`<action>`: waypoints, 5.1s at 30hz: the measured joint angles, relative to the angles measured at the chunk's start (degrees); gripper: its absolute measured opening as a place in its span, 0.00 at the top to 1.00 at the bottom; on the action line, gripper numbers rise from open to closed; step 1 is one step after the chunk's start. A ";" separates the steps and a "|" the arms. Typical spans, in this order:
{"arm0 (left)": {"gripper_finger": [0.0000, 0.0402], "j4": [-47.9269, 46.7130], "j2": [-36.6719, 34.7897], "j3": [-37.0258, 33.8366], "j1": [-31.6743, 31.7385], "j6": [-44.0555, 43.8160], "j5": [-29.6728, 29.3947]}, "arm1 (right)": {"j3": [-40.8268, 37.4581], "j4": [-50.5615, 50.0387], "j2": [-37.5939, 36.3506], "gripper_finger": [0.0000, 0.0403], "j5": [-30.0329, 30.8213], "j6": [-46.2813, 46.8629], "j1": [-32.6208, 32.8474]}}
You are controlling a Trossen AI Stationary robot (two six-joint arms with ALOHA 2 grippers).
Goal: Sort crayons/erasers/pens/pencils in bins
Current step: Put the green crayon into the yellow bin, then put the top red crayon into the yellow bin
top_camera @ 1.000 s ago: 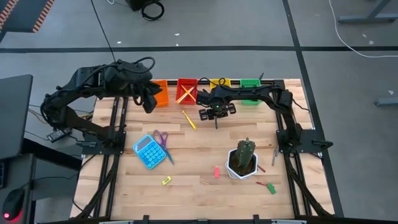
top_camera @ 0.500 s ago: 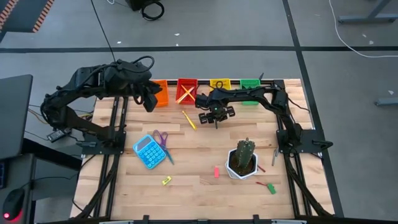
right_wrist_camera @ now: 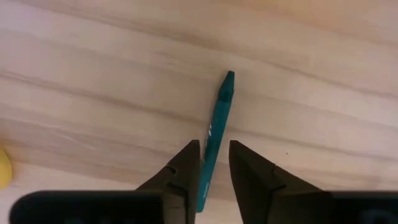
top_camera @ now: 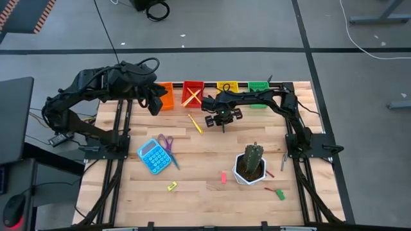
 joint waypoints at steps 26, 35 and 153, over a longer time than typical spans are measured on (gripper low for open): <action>0.80 -0.07 0.00 0.00 0.00 -1.38 0.02 | -3.74 2.75 -1.54 0.89 0.91 -1.26 1.22; 0.80 -0.05 0.00 0.00 0.00 -2.10 0.02 | -3.28 2.38 -7.20 0.90 1.51 -1.67 0.31; 0.77 -12.98 0.00 0.02 0.00 -1.72 4.76 | -11.27 -31.80 -49.29 0.66 -5.44 13.15 10.68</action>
